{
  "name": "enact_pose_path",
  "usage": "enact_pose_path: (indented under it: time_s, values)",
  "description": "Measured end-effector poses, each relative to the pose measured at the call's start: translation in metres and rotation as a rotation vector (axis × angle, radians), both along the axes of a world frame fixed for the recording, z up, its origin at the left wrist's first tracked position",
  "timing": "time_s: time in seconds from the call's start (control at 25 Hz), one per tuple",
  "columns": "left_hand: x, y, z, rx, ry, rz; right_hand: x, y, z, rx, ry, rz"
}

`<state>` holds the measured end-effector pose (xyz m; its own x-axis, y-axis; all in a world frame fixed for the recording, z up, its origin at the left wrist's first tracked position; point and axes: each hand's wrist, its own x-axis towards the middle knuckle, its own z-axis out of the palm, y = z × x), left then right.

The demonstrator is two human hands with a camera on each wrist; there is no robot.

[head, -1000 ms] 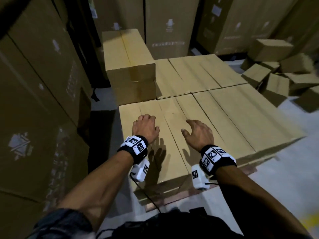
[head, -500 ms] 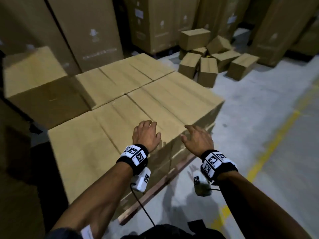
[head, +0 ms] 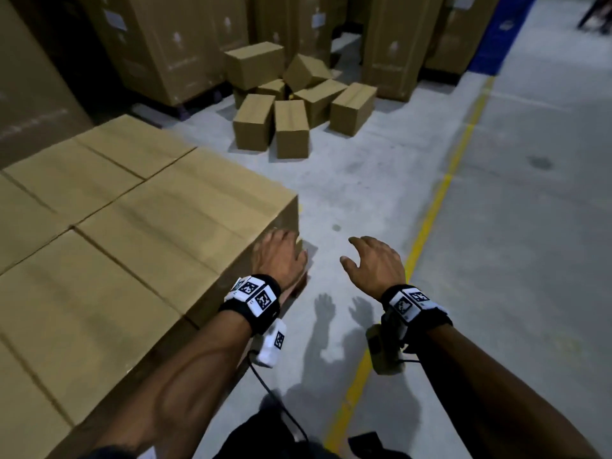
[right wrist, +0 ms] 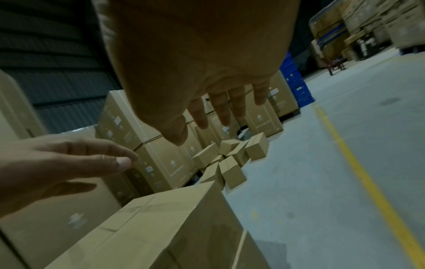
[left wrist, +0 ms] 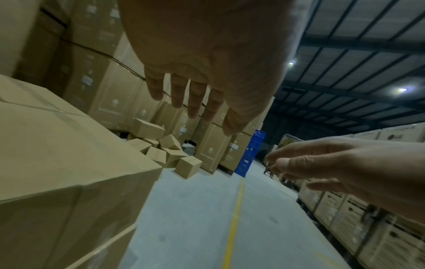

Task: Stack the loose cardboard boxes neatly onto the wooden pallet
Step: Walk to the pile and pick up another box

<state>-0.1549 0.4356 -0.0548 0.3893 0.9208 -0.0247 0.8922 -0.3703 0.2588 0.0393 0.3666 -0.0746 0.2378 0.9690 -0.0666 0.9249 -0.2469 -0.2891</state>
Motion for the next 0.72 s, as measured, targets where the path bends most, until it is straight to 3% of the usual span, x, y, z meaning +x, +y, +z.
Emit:
enact_pose_path:
  time_s: [0.28,0.36,0.52,0.72]
  values:
    - [0.129,0.112,-0.04,-0.024,-0.022,-0.146,0.119,0.085,-0.03,-0.037,0.008,-0.128]
    - [0.176,0.171,-0.05,-0.017,-0.03,-0.189,0.158,0.133,-0.035,-0.026,0.011,-0.178]
    - [0.253,0.267,-0.044,-0.019,-0.015,-0.238,0.22,0.217,-0.032,0.081,0.019,-0.215]
    - [0.33,0.363,-0.035,-0.007,-0.015,-0.249,0.296,0.314,-0.022,-0.01,0.003,-0.225]
